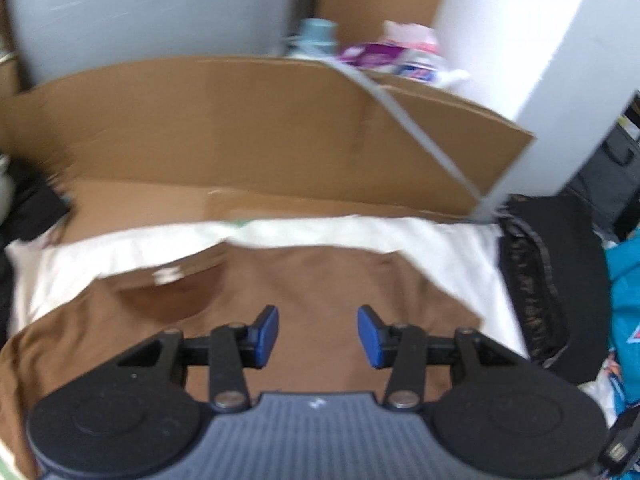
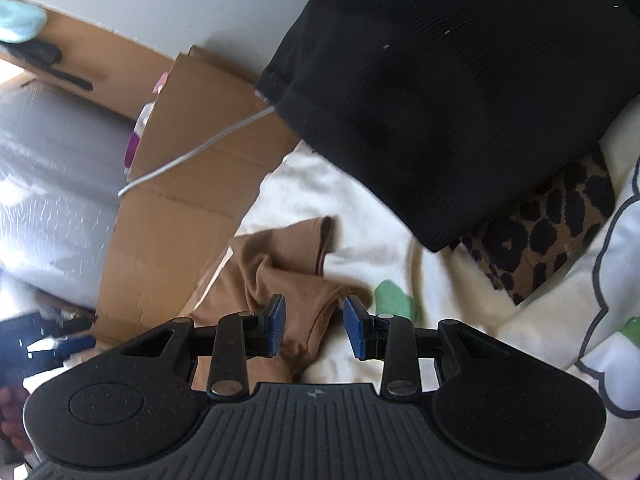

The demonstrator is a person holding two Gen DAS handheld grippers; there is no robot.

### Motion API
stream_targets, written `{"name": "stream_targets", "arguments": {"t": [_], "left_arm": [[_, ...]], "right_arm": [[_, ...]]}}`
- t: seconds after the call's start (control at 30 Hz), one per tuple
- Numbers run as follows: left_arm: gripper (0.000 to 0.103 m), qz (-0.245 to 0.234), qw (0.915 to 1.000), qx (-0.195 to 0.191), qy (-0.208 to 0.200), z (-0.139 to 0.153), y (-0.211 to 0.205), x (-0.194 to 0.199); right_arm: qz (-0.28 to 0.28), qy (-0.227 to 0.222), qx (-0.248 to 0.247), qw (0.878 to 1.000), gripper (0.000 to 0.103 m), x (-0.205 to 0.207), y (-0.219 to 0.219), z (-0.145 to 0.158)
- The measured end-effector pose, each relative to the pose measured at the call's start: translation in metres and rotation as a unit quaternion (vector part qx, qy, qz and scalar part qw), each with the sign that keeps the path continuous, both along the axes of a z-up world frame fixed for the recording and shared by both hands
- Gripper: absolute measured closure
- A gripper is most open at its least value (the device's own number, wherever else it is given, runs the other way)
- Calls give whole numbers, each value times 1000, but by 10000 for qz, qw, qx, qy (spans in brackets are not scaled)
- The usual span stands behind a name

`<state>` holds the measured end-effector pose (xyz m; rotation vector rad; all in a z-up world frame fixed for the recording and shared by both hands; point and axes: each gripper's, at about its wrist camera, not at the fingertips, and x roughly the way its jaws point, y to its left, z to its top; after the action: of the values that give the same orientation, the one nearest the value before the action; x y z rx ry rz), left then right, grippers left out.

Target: Fold clothes

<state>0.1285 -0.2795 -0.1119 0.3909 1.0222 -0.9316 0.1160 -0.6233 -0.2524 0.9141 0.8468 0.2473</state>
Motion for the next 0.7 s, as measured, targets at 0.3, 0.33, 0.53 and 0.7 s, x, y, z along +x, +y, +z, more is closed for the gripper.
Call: {"name": "stream_targets", "arguments": {"t": [0.3,0.33,0.53,0.7], "left_arm": [[53,-951,9952,244,-30,-6,-109,-62],[53,-1046,9942,265,-34,-10,-117,-68],[53,-1532,9867,535,43,-54,-167,-104],[53,-1563,9839,824,251,-99,-190,-116]], "right_arm": [[-55,-30,87,9999,69,-1,0,-7],[-48,-23,70,10000,69,-2,-1,-9],[151,-1,97,9998,69,-8,-7,-18],[130,75,120,9998,69,-5,-12,-28]]}}
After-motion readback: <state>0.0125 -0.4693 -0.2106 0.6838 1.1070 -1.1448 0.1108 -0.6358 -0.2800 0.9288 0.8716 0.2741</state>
